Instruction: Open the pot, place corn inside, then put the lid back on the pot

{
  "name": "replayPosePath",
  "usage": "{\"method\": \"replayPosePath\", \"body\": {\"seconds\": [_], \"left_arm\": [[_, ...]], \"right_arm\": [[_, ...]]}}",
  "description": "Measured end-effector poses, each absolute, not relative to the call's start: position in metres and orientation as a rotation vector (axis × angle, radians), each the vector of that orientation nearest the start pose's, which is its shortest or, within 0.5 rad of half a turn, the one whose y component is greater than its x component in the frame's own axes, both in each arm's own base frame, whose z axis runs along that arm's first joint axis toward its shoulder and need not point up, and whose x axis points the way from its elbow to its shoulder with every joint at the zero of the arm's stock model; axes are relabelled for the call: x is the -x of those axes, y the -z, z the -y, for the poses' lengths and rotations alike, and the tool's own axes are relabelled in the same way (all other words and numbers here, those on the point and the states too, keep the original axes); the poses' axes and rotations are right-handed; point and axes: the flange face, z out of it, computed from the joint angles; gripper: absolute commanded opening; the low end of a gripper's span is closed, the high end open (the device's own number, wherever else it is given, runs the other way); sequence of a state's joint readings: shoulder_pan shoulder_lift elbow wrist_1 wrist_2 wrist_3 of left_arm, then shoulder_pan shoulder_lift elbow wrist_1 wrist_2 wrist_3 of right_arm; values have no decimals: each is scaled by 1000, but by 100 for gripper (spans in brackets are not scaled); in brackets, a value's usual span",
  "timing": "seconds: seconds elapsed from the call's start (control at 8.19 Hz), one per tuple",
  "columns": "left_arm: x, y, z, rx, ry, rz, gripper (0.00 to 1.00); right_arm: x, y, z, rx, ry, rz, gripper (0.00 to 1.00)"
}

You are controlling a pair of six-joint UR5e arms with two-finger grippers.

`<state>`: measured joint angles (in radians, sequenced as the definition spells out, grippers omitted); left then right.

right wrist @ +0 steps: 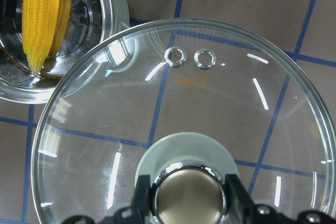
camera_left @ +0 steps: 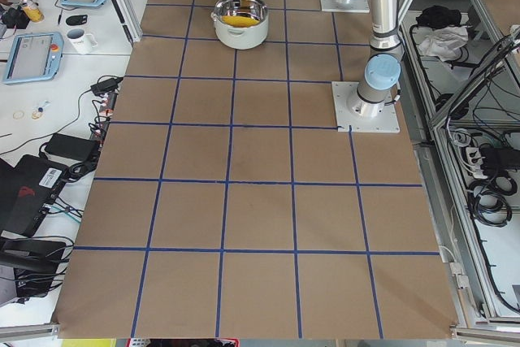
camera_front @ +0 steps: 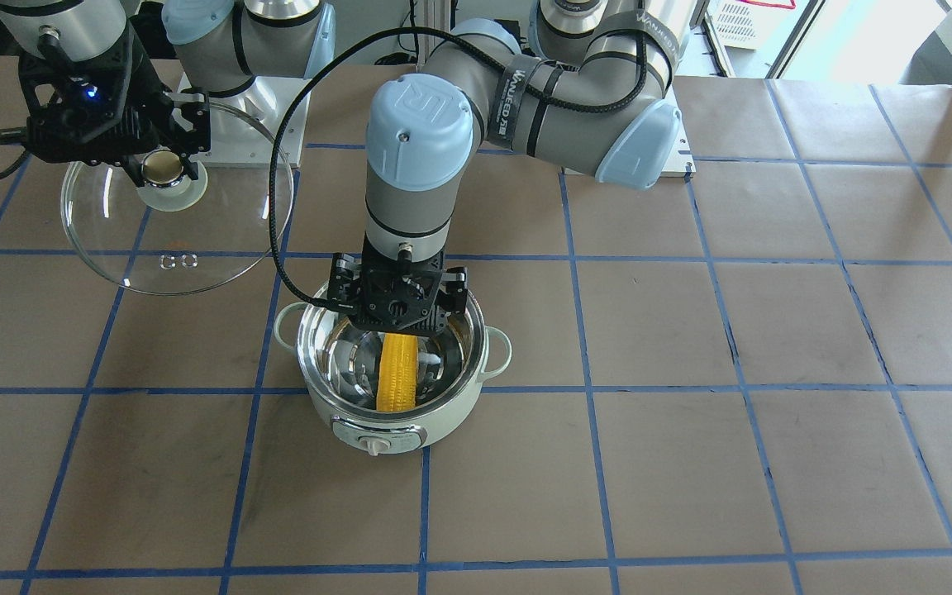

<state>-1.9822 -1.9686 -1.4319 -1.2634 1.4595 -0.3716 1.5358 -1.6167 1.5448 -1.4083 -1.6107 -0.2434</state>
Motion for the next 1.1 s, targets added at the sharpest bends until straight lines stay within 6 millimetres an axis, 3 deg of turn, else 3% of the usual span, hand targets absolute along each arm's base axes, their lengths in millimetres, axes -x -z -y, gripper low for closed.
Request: {"method": "replayPosePath", "body": {"seconds": [0.24, 0.37, 0.61, 0.73, 0.98, 1.1], "left_arm": [[368, -404, 529, -134, 84, -3271, 100], [340, -422, 539, -121, 133, -3274, 100], [264, -452, 562, -22, 213, -3271, 100], [234, -470, 564, 0, 259, -3265, 100], [191, -504, 552, 11, 296, -3253, 100], [180, -516, 542, -4, 289, -3249, 100]], "right_arm": [[-114, -509, 465, 330, -146, -3148, 0], [-115, -509, 464, 328, -144, -3148, 0], [-116, -510, 464, 321, -140, -3149, 0], [-116, -510, 463, 318, -138, -3149, 0], [-117, -511, 463, 317, -134, -3149, 0], [-118, -511, 464, 316, -133, -3148, 0]]}}
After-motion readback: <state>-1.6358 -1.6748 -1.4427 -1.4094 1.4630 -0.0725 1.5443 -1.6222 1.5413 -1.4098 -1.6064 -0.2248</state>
